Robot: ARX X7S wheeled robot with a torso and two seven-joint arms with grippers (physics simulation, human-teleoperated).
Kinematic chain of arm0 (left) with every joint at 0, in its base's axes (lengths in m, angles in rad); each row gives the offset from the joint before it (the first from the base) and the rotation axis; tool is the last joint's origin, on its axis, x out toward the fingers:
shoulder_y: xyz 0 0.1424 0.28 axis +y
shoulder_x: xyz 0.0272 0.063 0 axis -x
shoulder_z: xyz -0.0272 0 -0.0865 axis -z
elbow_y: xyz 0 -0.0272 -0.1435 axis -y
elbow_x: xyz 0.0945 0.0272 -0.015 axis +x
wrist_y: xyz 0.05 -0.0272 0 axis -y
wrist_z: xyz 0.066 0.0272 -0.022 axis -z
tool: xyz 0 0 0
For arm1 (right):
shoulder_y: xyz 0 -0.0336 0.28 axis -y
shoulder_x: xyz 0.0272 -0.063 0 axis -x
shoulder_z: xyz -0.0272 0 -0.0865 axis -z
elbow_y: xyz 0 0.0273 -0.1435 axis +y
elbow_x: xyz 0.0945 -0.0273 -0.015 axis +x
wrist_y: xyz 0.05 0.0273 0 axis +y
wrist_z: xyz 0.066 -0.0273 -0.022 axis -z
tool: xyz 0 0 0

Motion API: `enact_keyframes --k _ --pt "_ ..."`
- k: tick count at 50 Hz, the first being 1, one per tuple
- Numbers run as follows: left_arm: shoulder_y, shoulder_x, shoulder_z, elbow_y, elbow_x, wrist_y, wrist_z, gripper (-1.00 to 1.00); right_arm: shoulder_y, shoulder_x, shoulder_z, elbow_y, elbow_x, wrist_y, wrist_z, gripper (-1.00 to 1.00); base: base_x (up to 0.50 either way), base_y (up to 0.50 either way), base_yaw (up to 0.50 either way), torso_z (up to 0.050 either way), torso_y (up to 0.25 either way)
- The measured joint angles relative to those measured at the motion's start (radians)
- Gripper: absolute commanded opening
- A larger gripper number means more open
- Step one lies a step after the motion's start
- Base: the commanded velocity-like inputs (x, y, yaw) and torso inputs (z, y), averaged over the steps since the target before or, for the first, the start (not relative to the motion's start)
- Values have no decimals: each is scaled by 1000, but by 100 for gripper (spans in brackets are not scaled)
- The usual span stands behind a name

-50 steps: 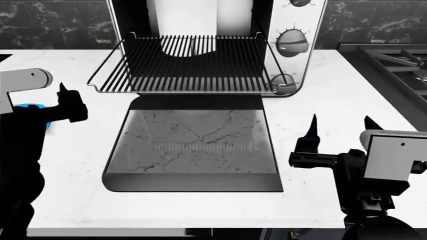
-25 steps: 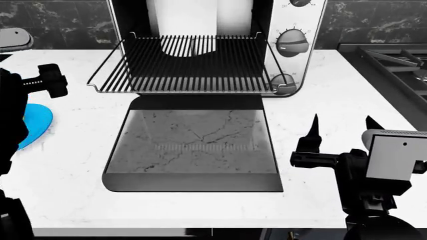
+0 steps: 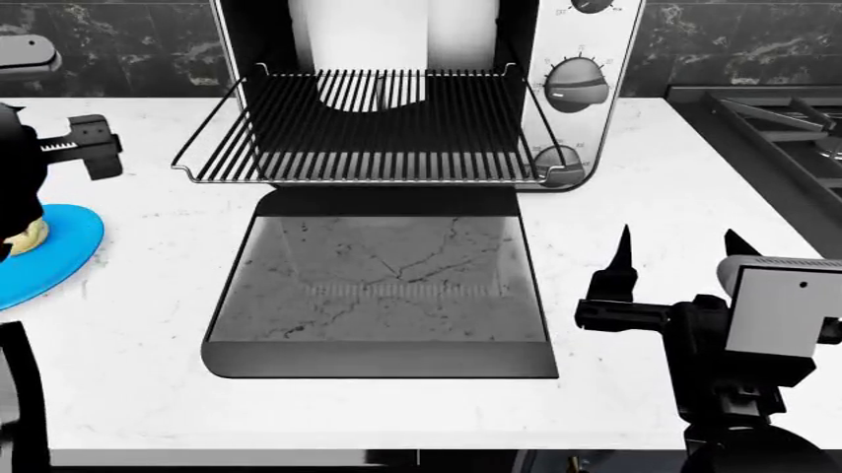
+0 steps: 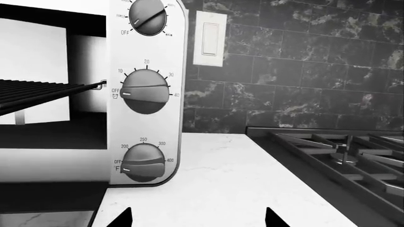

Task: Place the scone on the rack of the toaster oven.

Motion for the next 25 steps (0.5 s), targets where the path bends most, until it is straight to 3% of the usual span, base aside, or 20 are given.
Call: enact_keyframes --k 25 --pt "-212 11 86 -555 86 233 13 100 1 10 3 -5 15 10 12 100 0 0 0 0 0"
